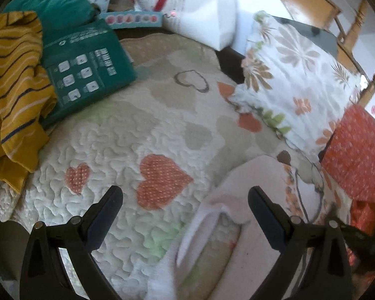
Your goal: Fold small clothes
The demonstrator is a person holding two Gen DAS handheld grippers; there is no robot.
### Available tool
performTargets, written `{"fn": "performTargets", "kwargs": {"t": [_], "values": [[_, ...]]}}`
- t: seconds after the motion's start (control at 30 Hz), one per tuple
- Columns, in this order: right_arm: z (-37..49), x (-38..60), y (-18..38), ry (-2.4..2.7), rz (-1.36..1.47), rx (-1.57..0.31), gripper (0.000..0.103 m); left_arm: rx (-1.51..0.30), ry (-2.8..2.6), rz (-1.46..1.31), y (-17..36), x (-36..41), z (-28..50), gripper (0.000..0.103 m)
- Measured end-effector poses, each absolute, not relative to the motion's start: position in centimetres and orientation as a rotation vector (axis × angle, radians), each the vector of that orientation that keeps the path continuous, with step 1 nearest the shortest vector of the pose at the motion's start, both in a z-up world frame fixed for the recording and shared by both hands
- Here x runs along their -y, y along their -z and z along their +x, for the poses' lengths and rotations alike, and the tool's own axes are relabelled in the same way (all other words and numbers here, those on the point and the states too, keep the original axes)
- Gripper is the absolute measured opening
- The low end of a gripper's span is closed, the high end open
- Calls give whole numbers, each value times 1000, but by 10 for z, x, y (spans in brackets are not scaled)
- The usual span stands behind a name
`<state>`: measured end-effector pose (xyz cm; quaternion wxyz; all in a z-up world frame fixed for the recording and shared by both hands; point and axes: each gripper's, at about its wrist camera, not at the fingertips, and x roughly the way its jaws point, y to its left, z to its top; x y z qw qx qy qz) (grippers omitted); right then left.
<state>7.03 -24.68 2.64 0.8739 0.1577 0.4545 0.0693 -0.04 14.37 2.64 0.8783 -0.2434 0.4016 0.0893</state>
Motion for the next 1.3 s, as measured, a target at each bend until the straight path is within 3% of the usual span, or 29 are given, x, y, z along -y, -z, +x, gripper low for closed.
{"fn": "performTargets", "kwargs": {"t": [0.53,0.7,0.8,0.97,1.13,1.3], "values": [[157,132,65,-206,272,-1077,9,-811,-235,-542,-26,-173,-4,100],[166,120,77,-210,207,-1106,13,-811,-281,-559,-23,-193,-10,100],[150,111,58,-244,150,-1060,15,-804,-333,-579,-22,-210,-18,100],[77,70,27,-490,44,-1010,36,-798,-404,-621,-18,-238,-33,100],[-5,17,49,-782,-44,-1097,53,-809,-427,-650,-11,-253,-44,100],[-47,-18,87,-811,-195,-1121,53,-811,-444,-657,-8,-261,-51,100]]}}
